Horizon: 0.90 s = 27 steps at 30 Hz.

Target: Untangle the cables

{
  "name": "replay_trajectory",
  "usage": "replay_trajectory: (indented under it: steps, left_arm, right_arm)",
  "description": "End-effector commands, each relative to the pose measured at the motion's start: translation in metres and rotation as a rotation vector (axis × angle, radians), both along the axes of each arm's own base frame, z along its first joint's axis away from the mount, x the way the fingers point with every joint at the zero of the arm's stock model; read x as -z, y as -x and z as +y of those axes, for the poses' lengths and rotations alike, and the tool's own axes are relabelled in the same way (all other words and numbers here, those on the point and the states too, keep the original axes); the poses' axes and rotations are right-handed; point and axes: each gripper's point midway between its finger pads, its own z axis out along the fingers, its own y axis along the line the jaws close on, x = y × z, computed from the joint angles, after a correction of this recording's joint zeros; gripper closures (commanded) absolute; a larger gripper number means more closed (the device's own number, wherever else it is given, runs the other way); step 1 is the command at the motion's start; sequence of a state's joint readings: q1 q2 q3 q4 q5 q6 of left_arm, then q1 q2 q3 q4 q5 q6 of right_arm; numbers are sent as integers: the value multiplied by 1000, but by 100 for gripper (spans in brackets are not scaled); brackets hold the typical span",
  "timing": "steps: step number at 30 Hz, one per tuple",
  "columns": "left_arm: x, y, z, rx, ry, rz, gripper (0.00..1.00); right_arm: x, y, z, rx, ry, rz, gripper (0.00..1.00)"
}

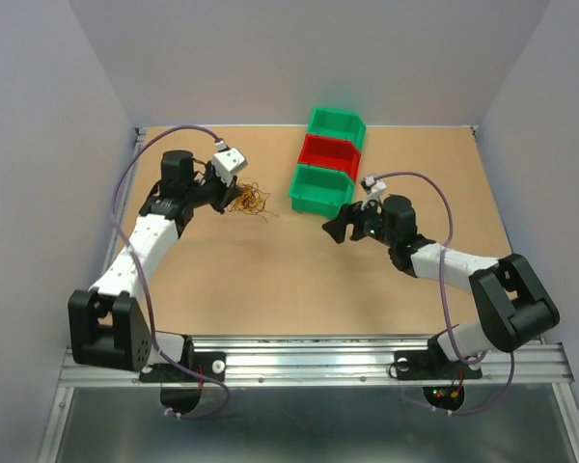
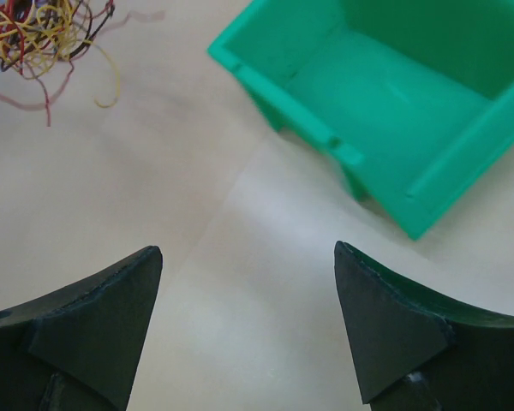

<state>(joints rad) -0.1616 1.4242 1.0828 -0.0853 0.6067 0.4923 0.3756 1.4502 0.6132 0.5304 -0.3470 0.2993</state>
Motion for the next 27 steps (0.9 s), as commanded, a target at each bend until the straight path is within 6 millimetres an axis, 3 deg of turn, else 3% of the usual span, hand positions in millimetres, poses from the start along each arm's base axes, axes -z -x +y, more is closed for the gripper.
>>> replay_trajectory:
  steps: [1, 3, 4, 5, 6, 7, 8, 9, 11, 15, 20, 27]
  left_arm:
    - [-17, 59, -13, 160, 44, -60, 100]
    - [-34, 84, -18, 223, 62, -127, 100]
    - [-29, 92, -17, 238, 53, -143, 98]
    - [-33, 96, -16, 228, 59, -164, 89]
    - [-52, 98, -13, 205, 59, -254, 87]
    - [-44, 104, -11, 199, 61, -263, 92]
    - [-47, 107, -11, 197, 68, -292, 92]
    - [-65, 114, -11, 205, 78, -391, 92]
    - [-57, 124, -12, 226, 88, -422, 92]
    - [-62, 150, -19, 321, 102, -510, 92]
    - [-52, 153, -23, 361, 96, -483, 92]
    - [-41, 150, -25, 373, 87, -452, 92]
  right_arm:
    - [-39, 5, 43, -122, 46, -195, 14]
    - [-47, 23, 63, -181, 63, -255, 14]
    - [-52, 29, 67, -184, 66, -292, 14]
    - [-57, 35, 70, -185, 61, -332, 13]
    - [-79, 45, 77, -208, 7, -444, 2]
    - [-74, 61, 70, -228, -16, -470, 0]
    - [-78, 64, 65, -200, -55, -494, 0]
    - [-93, 64, 59, -135, -156, -502, 0]
    - [-86, 61, 62, -118, -210, -438, 0]
    - [-73, 86, 111, -420, -229, -367, 8]
    - [-67, 90, 134, -432, -177, -461, 8]
    - [-85, 101, 164, -479, -216, -560, 8]
